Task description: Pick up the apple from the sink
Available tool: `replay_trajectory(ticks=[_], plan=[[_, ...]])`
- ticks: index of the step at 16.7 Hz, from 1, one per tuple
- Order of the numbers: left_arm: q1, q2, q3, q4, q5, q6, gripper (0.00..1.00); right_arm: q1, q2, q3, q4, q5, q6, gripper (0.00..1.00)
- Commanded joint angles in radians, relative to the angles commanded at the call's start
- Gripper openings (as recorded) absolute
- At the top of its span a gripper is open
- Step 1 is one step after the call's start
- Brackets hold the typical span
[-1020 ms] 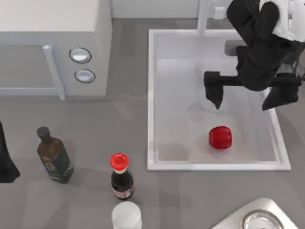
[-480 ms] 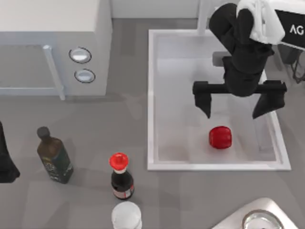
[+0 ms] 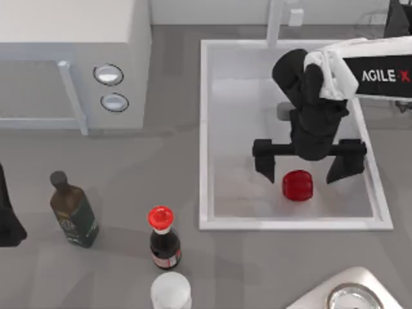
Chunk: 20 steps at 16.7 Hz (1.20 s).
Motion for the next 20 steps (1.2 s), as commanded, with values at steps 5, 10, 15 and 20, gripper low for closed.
replay_trajectory(ticks=[5,10,15,20], plan=[[0.0,0.0,0.0,0.0,0.0,0.0,1.0,0.003,0.113,-0.082,0.193,0.001,0.002,1.0],[0.0,0.0,0.0,0.0,0.0,0.0,1.0,0.003,0.123,-0.089,0.207,0.001,0.002,1.0],[0.0,0.0,0.0,0.0,0.0,0.0,1.0,0.003,0.123,-0.089,0.207,0.001,0.002,0.62],[0.0,0.0,0.0,0.0,0.0,0.0,1.0,0.003,0.123,-0.089,0.207,0.001,0.002,0.25]])
